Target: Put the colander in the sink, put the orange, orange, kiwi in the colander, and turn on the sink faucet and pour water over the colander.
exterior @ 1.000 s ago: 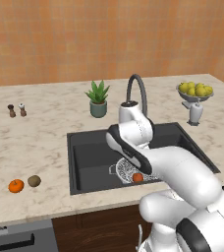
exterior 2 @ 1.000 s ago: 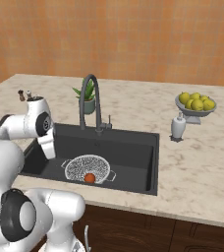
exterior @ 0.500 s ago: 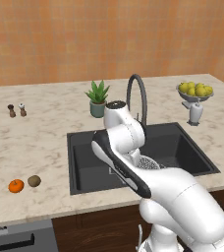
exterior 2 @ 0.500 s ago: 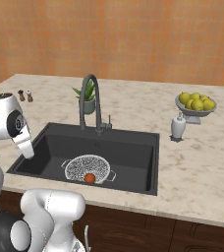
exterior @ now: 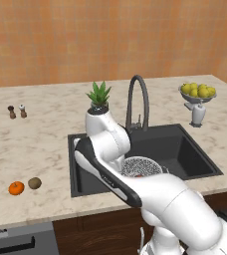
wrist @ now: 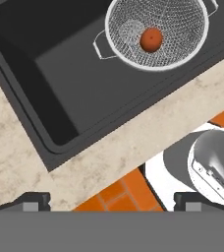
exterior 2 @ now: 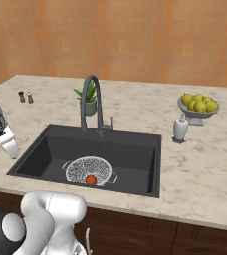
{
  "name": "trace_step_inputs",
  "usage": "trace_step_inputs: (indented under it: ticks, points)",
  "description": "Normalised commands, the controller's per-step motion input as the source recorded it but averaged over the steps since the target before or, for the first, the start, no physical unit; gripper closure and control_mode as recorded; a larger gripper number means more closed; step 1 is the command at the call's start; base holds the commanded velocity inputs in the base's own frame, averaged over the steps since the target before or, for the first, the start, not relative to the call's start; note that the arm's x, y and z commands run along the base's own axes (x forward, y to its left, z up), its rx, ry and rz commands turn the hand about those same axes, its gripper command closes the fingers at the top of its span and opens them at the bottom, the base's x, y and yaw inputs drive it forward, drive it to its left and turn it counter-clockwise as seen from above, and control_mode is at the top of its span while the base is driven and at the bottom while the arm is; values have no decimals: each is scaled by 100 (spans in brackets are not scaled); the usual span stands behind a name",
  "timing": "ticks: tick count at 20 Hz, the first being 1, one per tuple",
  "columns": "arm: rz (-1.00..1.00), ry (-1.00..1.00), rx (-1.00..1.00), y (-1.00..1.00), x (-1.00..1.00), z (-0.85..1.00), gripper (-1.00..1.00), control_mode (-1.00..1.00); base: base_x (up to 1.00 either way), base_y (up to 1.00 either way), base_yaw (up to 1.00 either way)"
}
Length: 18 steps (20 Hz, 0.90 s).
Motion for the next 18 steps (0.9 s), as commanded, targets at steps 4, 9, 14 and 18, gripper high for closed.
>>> trace_step_inputs:
  ticks: [4,9,14,18]
  points:
    - [8,0,0,31,0,0,-100,-100,0,0,0]
    - [3,0,0,15,0,0,-100,-100,0,0,0]
    - [1,0,0,6,7,0,-100,-100,0,0,0]
    - [1,0,0,1,1,0,-100,-100,0,0,0]
